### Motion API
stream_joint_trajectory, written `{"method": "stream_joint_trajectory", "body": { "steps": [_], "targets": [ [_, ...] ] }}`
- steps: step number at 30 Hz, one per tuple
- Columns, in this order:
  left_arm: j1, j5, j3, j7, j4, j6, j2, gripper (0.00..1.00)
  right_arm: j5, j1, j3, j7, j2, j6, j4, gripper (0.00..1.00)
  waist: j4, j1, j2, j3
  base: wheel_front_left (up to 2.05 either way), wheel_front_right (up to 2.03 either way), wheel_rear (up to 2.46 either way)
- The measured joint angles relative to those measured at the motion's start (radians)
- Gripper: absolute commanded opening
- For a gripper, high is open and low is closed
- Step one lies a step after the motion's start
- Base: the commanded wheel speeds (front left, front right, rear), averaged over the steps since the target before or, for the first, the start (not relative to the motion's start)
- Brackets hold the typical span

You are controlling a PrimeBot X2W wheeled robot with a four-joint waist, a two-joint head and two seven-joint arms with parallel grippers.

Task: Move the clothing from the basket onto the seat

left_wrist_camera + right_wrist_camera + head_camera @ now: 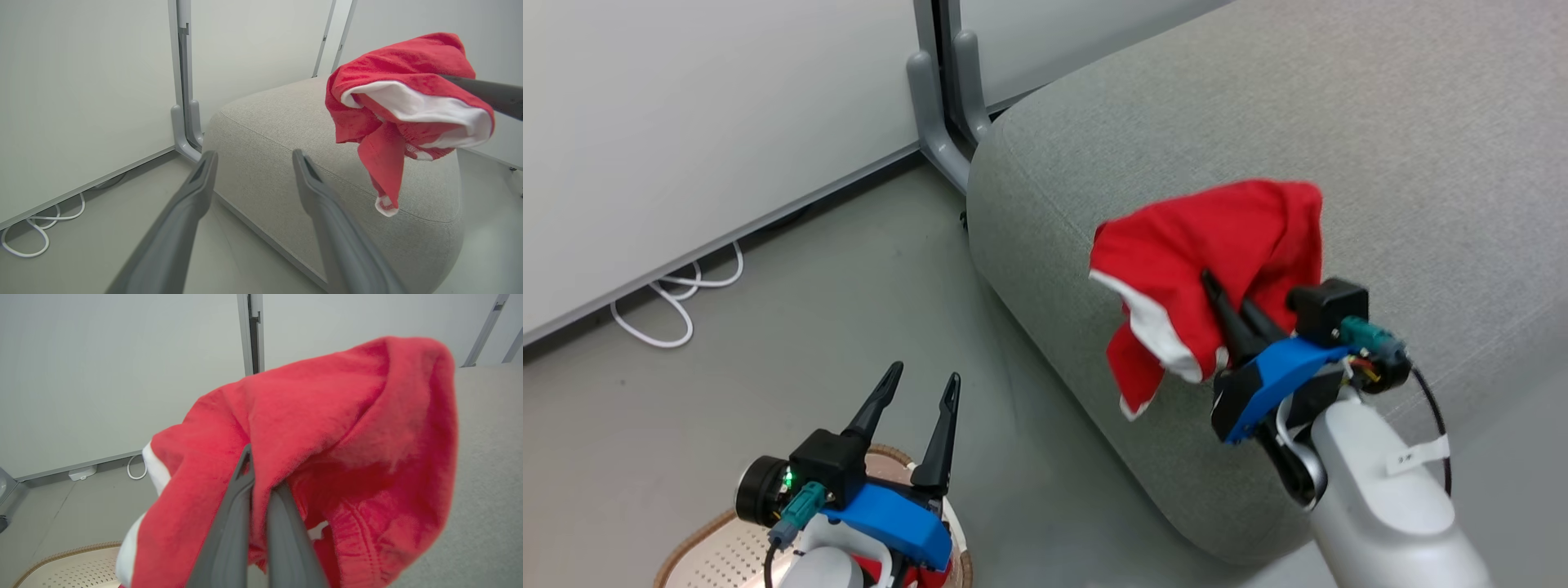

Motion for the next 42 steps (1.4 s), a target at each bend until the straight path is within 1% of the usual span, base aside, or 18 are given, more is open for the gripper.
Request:
{"method": "stream_joint_trajectory", "body": {
  "steps": [6, 13, 22, 27, 31, 37, 42],
  "targets": [
    [-0.035, 0.01, -0.018, 0.0, -0.013, 0.0, 0.026, 1.0, -0.063, -0.093, -0.115, 0.017, -0.008, 0.0, -0.012, 0.0, 0.029, 0.0, 0.0, 0.058, 0.0, 0.0, 0.0],
    [-0.115, 0.021, -0.046, 0.0, -0.045, 0.0, 0.069, 1.0, -0.093, -0.221, -0.286, 0.039, -0.087, 0.0, -0.044, 0.0, 0.082, 0.0, 0.0, 0.166, 0.0, 0.0, 0.0],
    [-0.231, 0.037, -0.061, 0.0, -0.101, 0.0, 0.123, 1.0, -0.104, -0.356, -0.566, 0.049, -0.204, 0.0, -0.114, 0.0, 0.16, 0.0001, 0.0, 0.357, 0.0, 0.0, 0.0],
    [-0.278, 0.054, -0.061, 0.0, -0.141, 0.0, 0.144, 1.0, -0.118, -0.389, -0.701, 0.039, -0.231, 0.0, -0.123, 0.0, 0.204, 0.0002, -0.0001, 0.462, 0.0, 0.0, 0.0],
    [-0.318, 0.06, -0.062, 0.0, -0.173, 0.0, 0.156, 1.0, -0.145, -0.397, -0.765, 0.016, -0.258, 0.0, -0.096, 0.0, 0.236, 0.0001, 0.0, 0.536, 0.0, 0.0, 0.0],
    [-0.355, 0.072, -0.062, 0.0, -0.195, 0.0, 0.163, 1.0, -0.154, -0.415, -0.82, -0.021, -0.243, 0.0, -0.012, 0.0, 0.265, 0.0002, -0.0001, 0.623, 0.0, 0.0, 0.0],
    [-0.361, 0.075, -0.062, 0.0, -0.199, 0.0, 0.163, 1.0, -0.166, -0.422, -0.837, -0.048, -0.235, 0.0, 0.053, 0.0, 0.273, 0.0001, -0.0001, 0.642, 0.0, 0.0, 0.0]
  ]
}}
